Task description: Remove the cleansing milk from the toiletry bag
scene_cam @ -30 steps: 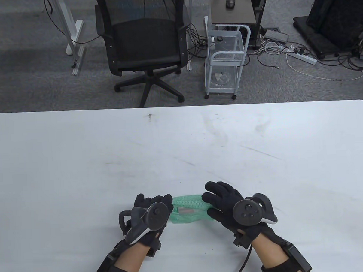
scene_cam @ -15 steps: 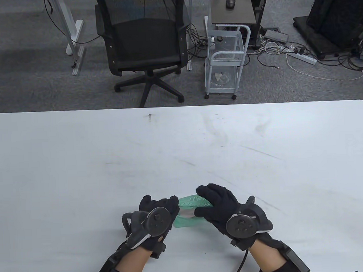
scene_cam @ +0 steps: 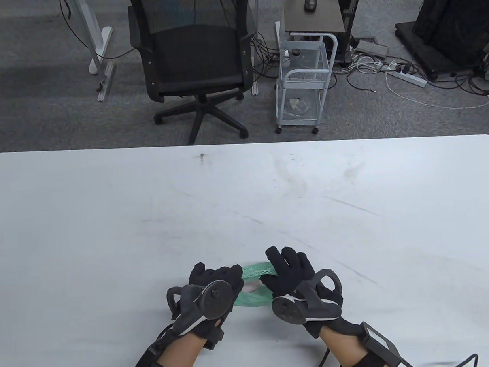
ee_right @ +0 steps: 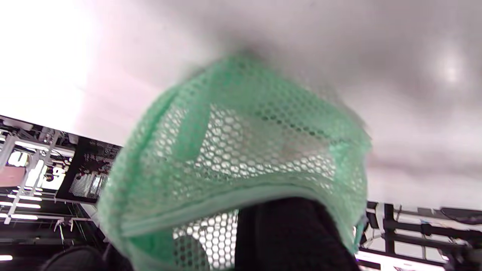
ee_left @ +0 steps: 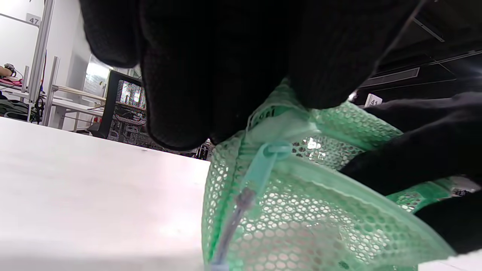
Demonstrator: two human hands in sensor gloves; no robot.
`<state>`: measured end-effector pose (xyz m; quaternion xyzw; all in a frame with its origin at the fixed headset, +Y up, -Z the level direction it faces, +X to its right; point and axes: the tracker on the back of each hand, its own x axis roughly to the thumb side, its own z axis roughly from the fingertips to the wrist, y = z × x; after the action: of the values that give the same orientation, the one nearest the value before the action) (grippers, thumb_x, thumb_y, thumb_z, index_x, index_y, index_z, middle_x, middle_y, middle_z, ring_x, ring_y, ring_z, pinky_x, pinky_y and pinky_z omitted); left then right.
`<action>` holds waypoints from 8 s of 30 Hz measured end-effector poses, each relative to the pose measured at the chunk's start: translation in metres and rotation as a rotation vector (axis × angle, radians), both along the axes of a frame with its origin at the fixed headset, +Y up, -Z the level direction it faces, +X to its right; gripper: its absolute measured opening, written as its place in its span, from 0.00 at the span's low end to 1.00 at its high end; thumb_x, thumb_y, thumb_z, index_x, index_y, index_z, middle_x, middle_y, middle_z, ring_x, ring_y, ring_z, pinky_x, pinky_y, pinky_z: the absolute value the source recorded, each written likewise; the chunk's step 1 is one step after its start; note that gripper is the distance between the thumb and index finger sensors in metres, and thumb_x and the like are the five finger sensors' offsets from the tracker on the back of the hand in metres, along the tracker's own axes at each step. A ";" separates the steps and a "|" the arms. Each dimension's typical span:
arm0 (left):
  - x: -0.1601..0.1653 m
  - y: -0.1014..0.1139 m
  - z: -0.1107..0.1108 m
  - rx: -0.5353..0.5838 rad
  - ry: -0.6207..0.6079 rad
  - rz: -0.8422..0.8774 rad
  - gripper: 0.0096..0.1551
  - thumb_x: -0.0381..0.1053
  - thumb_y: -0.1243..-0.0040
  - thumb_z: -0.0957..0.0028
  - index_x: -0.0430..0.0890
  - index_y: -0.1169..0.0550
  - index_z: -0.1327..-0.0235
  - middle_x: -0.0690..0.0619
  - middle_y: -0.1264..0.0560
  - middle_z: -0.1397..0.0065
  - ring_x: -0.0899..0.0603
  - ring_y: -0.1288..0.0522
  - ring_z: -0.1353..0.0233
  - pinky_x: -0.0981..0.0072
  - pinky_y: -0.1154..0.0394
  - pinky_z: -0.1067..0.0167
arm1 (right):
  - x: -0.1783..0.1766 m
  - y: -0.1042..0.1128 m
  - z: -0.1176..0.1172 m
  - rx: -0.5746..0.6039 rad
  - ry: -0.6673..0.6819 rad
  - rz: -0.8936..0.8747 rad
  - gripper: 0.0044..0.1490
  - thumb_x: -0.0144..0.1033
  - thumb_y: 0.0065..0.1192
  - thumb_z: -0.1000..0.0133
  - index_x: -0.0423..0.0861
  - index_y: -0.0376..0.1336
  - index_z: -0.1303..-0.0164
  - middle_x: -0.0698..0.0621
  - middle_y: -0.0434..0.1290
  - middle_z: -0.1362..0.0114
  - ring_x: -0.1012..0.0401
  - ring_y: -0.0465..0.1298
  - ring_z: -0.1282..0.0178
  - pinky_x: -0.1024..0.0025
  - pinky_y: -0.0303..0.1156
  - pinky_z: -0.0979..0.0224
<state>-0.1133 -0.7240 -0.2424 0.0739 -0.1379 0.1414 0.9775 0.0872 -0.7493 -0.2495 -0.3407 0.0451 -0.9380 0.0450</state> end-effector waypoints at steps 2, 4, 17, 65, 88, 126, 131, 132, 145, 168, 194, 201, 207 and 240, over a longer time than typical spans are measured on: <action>0.000 0.000 0.000 -0.002 0.001 -0.001 0.24 0.56 0.27 0.49 0.52 0.14 0.40 0.48 0.11 0.37 0.36 0.11 0.41 0.34 0.30 0.30 | -0.001 -0.003 -0.002 -0.021 -0.016 0.026 0.39 0.39 0.78 0.45 0.43 0.66 0.23 0.26 0.47 0.11 0.22 0.55 0.22 0.25 0.56 0.26; 0.000 0.000 0.000 -0.005 0.001 -0.003 0.26 0.57 0.27 0.49 0.52 0.15 0.38 0.47 0.12 0.35 0.35 0.12 0.39 0.33 0.31 0.29 | -0.002 -0.007 -0.005 -0.051 -0.033 0.057 0.43 0.42 0.77 0.44 0.42 0.63 0.20 0.26 0.45 0.10 0.21 0.54 0.22 0.25 0.56 0.26; 0.001 0.000 -0.001 -0.021 0.012 -0.038 0.33 0.60 0.28 0.50 0.53 0.20 0.30 0.47 0.18 0.25 0.33 0.19 0.28 0.31 0.35 0.27 | -0.002 -0.023 -0.021 -0.132 -0.101 0.063 0.45 0.45 0.71 0.41 0.40 0.59 0.17 0.26 0.42 0.10 0.21 0.52 0.21 0.25 0.55 0.26; -0.003 -0.003 -0.007 -0.057 0.005 -0.025 0.32 0.60 0.29 0.49 0.53 0.20 0.31 0.47 0.18 0.27 0.33 0.18 0.30 0.30 0.35 0.28 | -0.012 -0.011 -0.011 -0.001 -0.028 0.078 0.41 0.44 0.76 0.45 0.35 0.66 0.26 0.27 0.51 0.11 0.22 0.57 0.22 0.26 0.58 0.26; -0.017 -0.009 -0.017 -0.078 0.070 -0.033 0.26 0.57 0.31 0.47 0.52 0.16 0.36 0.48 0.15 0.31 0.33 0.16 0.34 0.31 0.34 0.28 | -0.014 0.019 0.018 0.247 0.152 0.081 0.41 0.44 0.77 0.46 0.37 0.66 0.26 0.29 0.52 0.11 0.24 0.58 0.21 0.26 0.58 0.26; -0.020 -0.009 -0.016 -0.054 0.085 -0.029 0.25 0.56 0.30 0.47 0.52 0.15 0.37 0.48 0.14 0.32 0.34 0.15 0.35 0.32 0.32 0.29 | 0.085 0.042 -0.030 0.080 -0.419 -0.093 0.41 0.42 0.76 0.43 0.35 0.65 0.24 0.28 0.54 0.12 0.23 0.59 0.22 0.26 0.58 0.26; -0.020 -0.009 -0.016 -0.055 0.085 -0.031 0.25 0.56 0.30 0.47 0.52 0.15 0.37 0.46 0.14 0.32 0.34 0.15 0.35 0.32 0.32 0.29 | 0.096 0.032 -0.040 0.037 -0.553 -0.026 0.41 0.41 0.76 0.43 0.35 0.65 0.24 0.28 0.54 0.12 0.22 0.58 0.22 0.25 0.57 0.26; -0.019 -0.009 -0.016 -0.054 0.085 -0.032 0.25 0.56 0.30 0.47 0.52 0.15 0.37 0.46 0.14 0.32 0.34 0.15 0.35 0.32 0.32 0.29 | 0.098 0.030 -0.043 0.018 -0.577 -0.010 0.41 0.41 0.76 0.43 0.35 0.65 0.24 0.28 0.54 0.12 0.22 0.58 0.22 0.25 0.57 0.26; -0.019 -0.009 -0.016 -0.062 0.083 -0.036 0.25 0.56 0.30 0.47 0.51 0.15 0.37 0.46 0.14 0.32 0.34 0.15 0.35 0.32 0.32 0.30 | 0.109 -0.007 -0.063 -0.101 -0.697 0.136 0.41 0.41 0.75 0.42 0.34 0.65 0.24 0.27 0.54 0.12 0.22 0.59 0.23 0.25 0.57 0.27; -0.019 -0.009 -0.016 -0.071 0.083 -0.034 0.25 0.56 0.30 0.47 0.51 0.15 0.37 0.46 0.14 0.32 0.34 0.15 0.36 0.32 0.31 0.30 | 0.109 -0.023 -0.067 -0.210 -0.668 0.109 0.39 0.42 0.72 0.40 0.34 0.64 0.24 0.27 0.54 0.12 0.22 0.59 0.23 0.26 0.58 0.27; -0.021 -0.009 -0.016 -0.069 0.079 -0.021 0.25 0.56 0.30 0.47 0.51 0.15 0.37 0.46 0.14 0.33 0.34 0.14 0.37 0.32 0.31 0.30 | 0.118 0.010 -0.057 -0.148 -0.582 -0.238 0.39 0.44 0.65 0.37 0.34 0.63 0.22 0.25 0.55 0.14 0.21 0.59 0.25 0.26 0.59 0.28; -0.016 -0.008 -0.013 -0.068 0.052 -0.016 0.25 0.56 0.30 0.47 0.51 0.15 0.37 0.46 0.13 0.33 0.34 0.14 0.37 0.33 0.31 0.30 | 0.098 0.026 -0.041 -0.077 -0.390 -0.330 0.36 0.42 0.65 0.38 0.34 0.65 0.24 0.26 0.58 0.15 0.22 0.61 0.25 0.27 0.60 0.29; -0.012 -0.007 -0.010 -0.066 0.028 -0.014 0.25 0.56 0.30 0.47 0.51 0.15 0.37 0.46 0.13 0.33 0.34 0.14 0.37 0.33 0.31 0.30 | 0.072 0.029 -0.026 -0.123 -0.208 -0.387 0.37 0.43 0.65 0.38 0.35 0.64 0.24 0.27 0.59 0.15 0.23 0.62 0.25 0.27 0.61 0.29; -0.006 -0.009 -0.010 -0.110 -0.032 -0.004 0.26 0.56 0.30 0.48 0.52 0.16 0.36 0.48 0.14 0.32 0.34 0.14 0.36 0.33 0.31 0.30 | 0.035 0.014 -0.013 -0.136 -0.083 -0.276 0.23 0.32 0.69 0.40 0.36 0.73 0.38 0.30 0.64 0.17 0.24 0.64 0.25 0.27 0.62 0.29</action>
<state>-0.1198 -0.7335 -0.2522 0.0175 -0.1459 0.1477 0.9781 0.1223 -0.7351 -0.2629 -0.2945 0.0258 -0.9494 -0.1059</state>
